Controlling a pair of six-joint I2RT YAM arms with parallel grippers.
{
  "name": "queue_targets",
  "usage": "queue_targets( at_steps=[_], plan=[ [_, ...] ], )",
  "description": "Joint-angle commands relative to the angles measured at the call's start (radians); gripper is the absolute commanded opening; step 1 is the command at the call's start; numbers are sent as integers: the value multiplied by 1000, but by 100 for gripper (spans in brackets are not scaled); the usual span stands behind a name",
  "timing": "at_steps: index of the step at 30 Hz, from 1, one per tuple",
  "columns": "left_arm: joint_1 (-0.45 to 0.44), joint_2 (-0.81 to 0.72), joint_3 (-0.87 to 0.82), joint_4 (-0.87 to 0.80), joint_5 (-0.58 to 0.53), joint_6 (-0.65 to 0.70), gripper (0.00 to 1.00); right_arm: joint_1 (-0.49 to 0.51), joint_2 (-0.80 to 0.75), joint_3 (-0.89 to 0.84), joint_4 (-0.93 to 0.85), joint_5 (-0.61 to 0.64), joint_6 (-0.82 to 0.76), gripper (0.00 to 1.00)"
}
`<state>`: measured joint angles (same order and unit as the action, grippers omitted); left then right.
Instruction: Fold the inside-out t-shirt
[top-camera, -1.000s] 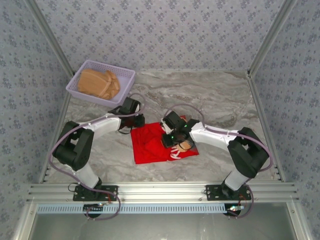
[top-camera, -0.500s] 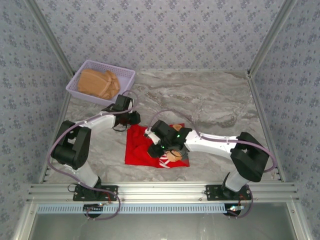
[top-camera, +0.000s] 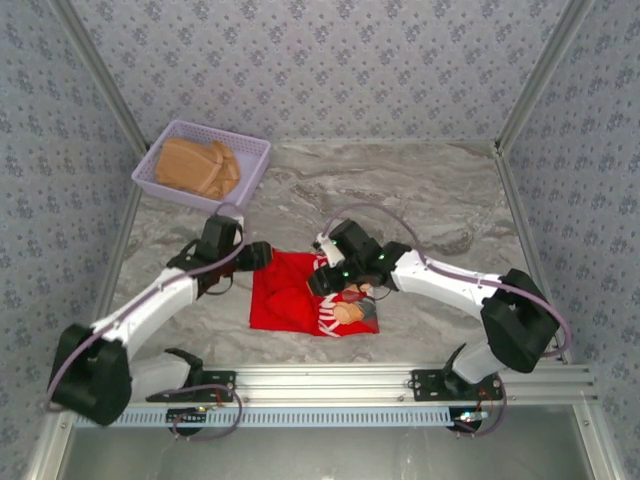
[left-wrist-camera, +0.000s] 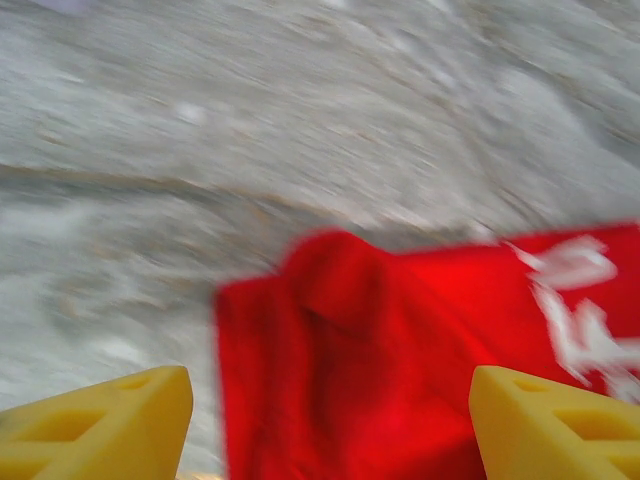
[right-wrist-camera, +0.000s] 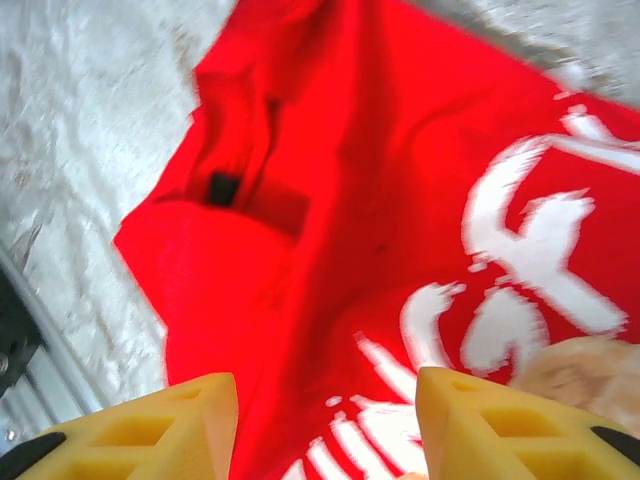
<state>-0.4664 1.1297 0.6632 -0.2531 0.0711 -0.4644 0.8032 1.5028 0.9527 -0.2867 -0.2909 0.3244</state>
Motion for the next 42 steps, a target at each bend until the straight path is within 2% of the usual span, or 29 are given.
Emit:
queue_targets(
  at_steps=[1,3,7,10,12,16,20,24,27,31,33,36,39,42],
  plan=[
    [-99,-11,-48,2,140,-29,71,-53,64,-10,29,-53,67,49],
    [-148,35,-31,4,148,-21,68,-76,104,2,15,-48,90,47],
    [-193,154,10,-3,152,14,62,-107,141,-12,8,-36,132,44],
    [-199,224,32,-10,164,30,51,-121,149,-27,8,-18,143,42],
    [-200,246,39,-24,169,31,38,-132,152,-35,-1,-6,148,41],
    [-200,204,15,-40,177,16,20,-151,156,-46,-11,21,156,40],
    [-198,114,-21,-134,79,-36,12,-166,172,-32,-57,67,159,39],
    [-199,-30,-120,-202,29,-128,10,-175,181,-29,-83,105,165,38],
    [-200,-149,-205,-244,10,-217,10,-178,185,-28,-85,108,169,38],
    [-203,-320,-308,-286,-4,-354,18,-179,187,-23,-89,110,166,39],
    [-204,-421,-330,-331,-34,-384,31,-179,185,-12,-98,111,157,39],
    [-201,-541,-288,-406,-128,-357,49,-179,174,8,-112,128,122,41],
    [-188,-546,-231,-364,-187,-304,60,-175,143,15,-94,128,89,43],
    [-161,-401,-164,-238,-153,-245,66,-171,113,17,-99,128,69,44]
  ],
)
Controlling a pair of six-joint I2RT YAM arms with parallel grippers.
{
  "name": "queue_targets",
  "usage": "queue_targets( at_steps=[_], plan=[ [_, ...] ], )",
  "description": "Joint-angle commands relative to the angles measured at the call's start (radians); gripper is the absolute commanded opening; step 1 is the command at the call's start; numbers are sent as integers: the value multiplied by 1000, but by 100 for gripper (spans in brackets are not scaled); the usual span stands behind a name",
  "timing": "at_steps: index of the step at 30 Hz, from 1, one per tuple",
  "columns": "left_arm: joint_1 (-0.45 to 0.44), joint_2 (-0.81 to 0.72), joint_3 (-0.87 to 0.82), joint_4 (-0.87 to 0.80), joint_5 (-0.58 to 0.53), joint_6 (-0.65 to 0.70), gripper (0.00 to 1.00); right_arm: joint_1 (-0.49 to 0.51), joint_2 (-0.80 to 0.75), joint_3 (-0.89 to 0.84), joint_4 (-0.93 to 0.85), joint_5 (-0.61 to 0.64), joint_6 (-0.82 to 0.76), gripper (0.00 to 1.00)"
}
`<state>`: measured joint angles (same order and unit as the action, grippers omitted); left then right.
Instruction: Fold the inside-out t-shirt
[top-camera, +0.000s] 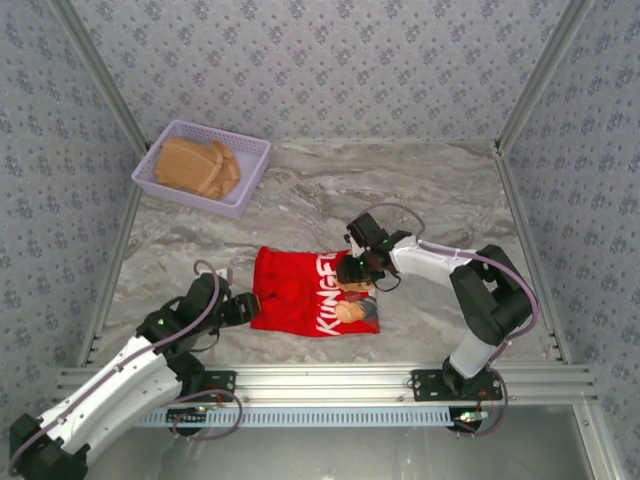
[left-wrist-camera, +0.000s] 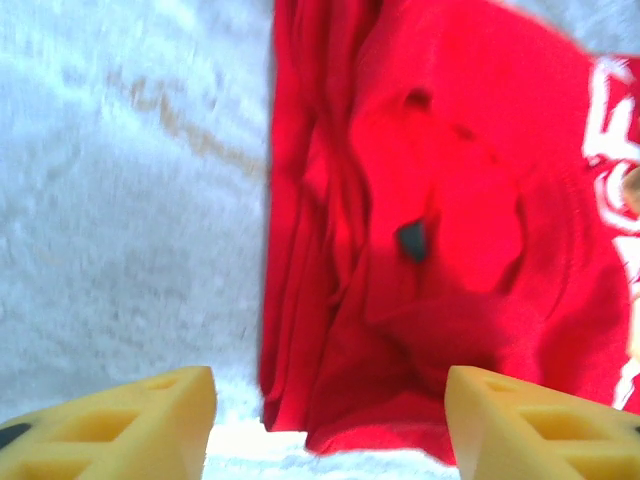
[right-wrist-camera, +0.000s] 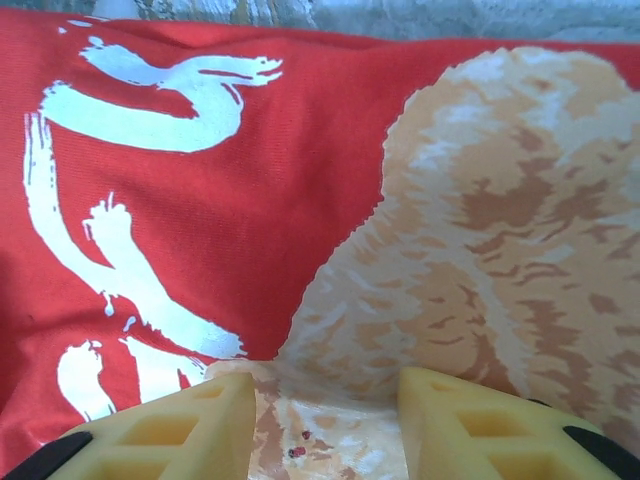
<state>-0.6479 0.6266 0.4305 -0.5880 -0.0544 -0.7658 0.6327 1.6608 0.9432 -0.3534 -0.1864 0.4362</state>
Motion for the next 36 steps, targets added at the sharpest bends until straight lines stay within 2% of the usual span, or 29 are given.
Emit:
queue_targets(
  at_steps=[1,7,10,17,20,25,27,30,33,36],
  plan=[
    [26,169,95,133,-14,77,67,-1,-51,25,-38,16,-46,44],
    [98,578,268,277,-22,202,66,-10,-32,19,-43,7,-41,45],
    [122,725,334,315,-7,241,56,-18,-1,19,-61,24,-19,43],
    [148,925,476,365,58,328,24,-68,24,5,-158,122,57,36],
    [148,1008,562,366,88,371,17,-80,14,-18,-202,159,90,34],
    [144,1211,770,357,132,442,14,-89,-88,-116,-205,184,152,34],
    [142,1295,879,338,140,469,15,-84,-132,-147,-188,179,177,34],
    [142,1396,1058,277,133,522,23,-57,-198,-169,-177,163,185,36],
    [149,1417,1154,238,112,541,48,-41,-262,-146,-189,198,185,39],
    [153,1358,1136,216,87,541,61,-34,-309,-123,-136,211,122,44]
  ],
)
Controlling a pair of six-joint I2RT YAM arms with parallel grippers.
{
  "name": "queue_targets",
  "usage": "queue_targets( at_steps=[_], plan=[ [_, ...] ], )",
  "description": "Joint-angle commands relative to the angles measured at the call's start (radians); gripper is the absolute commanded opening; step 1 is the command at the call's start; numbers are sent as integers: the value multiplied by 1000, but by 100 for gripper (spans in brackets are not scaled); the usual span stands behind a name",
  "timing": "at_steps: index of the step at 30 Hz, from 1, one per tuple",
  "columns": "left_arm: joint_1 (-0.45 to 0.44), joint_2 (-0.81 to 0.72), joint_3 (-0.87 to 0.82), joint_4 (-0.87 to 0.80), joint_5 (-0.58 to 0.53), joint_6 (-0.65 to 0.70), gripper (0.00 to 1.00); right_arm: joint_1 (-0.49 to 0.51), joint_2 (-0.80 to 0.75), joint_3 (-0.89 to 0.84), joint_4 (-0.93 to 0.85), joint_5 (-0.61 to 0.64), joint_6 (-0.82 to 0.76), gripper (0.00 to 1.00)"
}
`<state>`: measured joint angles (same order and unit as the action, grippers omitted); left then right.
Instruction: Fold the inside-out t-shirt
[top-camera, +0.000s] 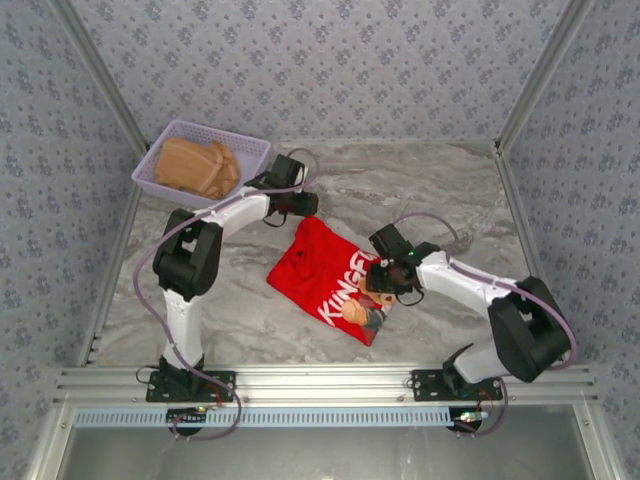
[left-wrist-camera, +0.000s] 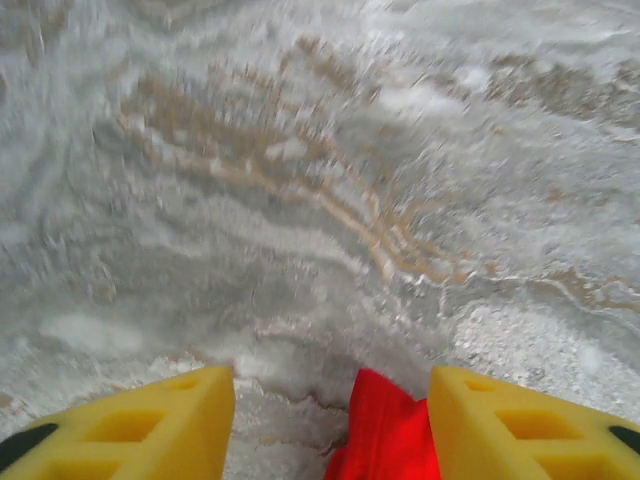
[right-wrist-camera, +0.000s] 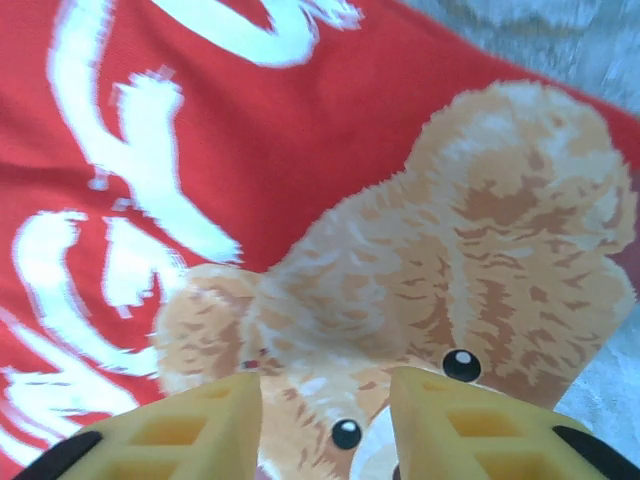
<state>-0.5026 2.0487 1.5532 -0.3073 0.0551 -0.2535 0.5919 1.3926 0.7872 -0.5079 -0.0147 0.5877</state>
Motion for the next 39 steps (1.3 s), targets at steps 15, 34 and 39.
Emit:
queue_targets(
  at_steps=[15,34,39],
  plan=[
    [110,-911,-831,-112,145,-212,76,8,449,495,303,-270,-365,58],
    [137,-905,-1078,95,390,-316,56,-46,797,815,281,-324,-335,50],
    [137,-824,-1070,159,398,-309,49,-46,818,826,289,-331,-323,39]
  ],
)
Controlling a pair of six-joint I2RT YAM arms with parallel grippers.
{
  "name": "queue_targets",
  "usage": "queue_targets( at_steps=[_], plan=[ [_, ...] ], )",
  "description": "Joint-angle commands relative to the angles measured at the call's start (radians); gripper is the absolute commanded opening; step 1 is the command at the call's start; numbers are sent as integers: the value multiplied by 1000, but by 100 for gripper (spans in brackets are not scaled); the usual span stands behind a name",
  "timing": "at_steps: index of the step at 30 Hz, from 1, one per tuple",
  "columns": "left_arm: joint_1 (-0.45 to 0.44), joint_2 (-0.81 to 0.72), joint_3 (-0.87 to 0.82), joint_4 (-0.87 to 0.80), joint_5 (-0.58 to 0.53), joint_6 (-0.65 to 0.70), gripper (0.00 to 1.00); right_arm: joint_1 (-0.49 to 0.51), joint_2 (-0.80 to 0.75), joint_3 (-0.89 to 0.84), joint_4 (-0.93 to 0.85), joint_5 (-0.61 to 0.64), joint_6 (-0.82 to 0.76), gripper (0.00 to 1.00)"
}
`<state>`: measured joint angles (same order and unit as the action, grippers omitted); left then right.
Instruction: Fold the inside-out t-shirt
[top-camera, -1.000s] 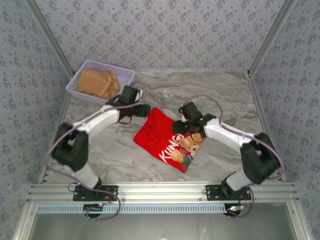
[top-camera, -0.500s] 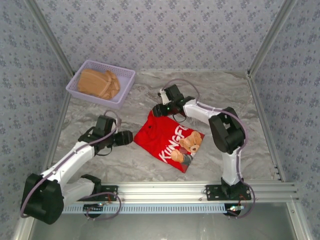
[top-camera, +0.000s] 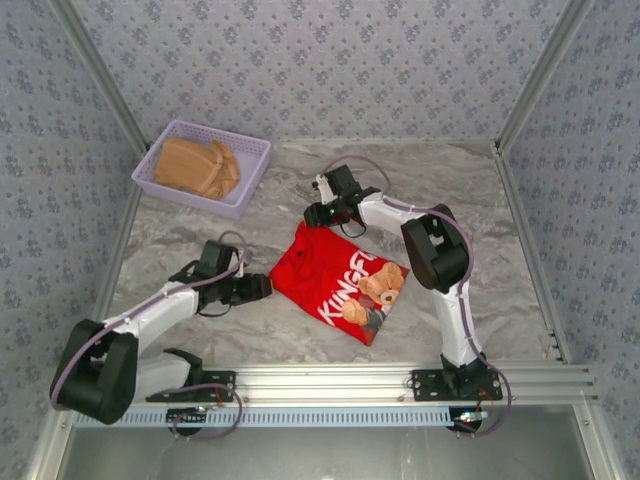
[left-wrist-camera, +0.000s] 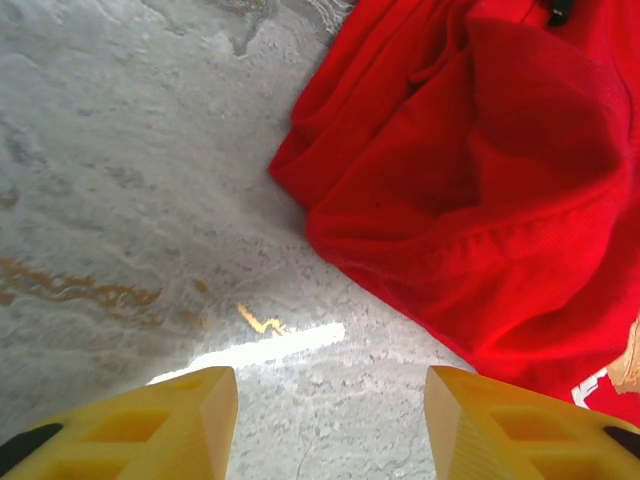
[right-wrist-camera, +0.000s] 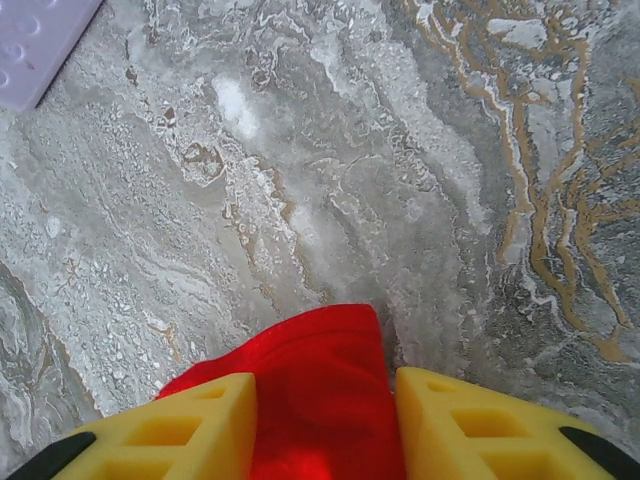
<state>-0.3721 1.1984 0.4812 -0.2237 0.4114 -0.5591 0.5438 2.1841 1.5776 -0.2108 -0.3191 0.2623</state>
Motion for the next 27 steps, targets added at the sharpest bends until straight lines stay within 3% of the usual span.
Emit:
queue_targets(
  at_steps=[1,12,17,24,27],
  plan=[
    [7,42,6,90,41,-2,48,2,26,35,-10,-29,3,37],
    [6,181,48,234,97,-11,34,-13,32,63,-16,-5,0,9],
    [6,209,56,271,92,-13,26,-31,21,71,-28,-5,-6,6],
    [7,261,83,290,99,-13,0,-55,30,101,-80,30,-2,3],
    [7,247,78,263,67,-24,0,-70,38,114,-109,62,9,3]
  ],
)
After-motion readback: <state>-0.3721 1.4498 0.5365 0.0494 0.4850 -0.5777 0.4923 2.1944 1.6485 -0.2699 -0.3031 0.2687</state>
